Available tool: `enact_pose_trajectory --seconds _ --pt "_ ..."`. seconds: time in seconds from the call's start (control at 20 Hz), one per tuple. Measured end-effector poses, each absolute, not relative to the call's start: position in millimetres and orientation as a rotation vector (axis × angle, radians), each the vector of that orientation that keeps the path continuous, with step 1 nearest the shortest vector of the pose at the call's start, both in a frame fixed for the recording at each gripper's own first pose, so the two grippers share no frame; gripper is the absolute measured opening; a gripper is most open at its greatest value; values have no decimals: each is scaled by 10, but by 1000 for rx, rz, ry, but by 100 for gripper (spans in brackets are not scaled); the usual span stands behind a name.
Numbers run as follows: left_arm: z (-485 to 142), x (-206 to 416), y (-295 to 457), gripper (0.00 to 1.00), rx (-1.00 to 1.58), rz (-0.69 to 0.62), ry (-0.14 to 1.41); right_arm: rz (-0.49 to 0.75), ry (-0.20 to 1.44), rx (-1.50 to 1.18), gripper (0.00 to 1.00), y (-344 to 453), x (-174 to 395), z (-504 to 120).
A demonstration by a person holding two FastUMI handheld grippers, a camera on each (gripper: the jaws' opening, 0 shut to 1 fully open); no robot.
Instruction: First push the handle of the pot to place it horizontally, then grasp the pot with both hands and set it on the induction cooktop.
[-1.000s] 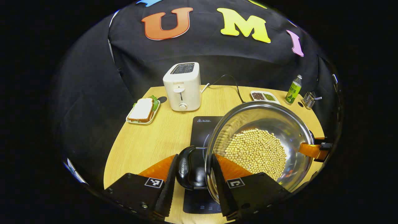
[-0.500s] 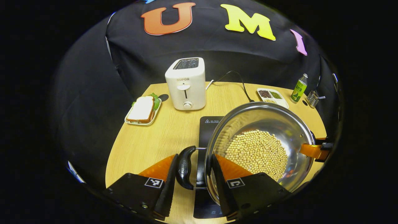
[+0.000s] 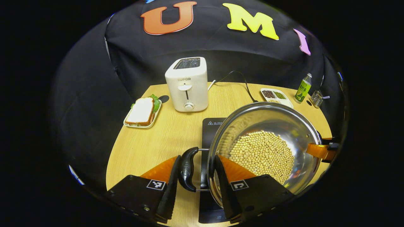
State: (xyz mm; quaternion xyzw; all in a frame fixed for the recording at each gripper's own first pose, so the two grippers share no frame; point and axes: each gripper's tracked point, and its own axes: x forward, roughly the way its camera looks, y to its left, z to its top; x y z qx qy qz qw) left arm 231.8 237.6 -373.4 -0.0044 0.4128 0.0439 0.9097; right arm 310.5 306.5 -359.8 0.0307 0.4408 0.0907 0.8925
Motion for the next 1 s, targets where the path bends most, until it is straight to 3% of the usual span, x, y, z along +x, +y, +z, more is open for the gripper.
enact_pose_trajectory --seconds 0.85,1.0 --pt "-3702 2321 2393 61 11 91 796 163 795 114 60 3053 3159 -3564" --pt "-3697 2323 2395 64 14 88 785 168 779 100 66 3037 3174 -3570"
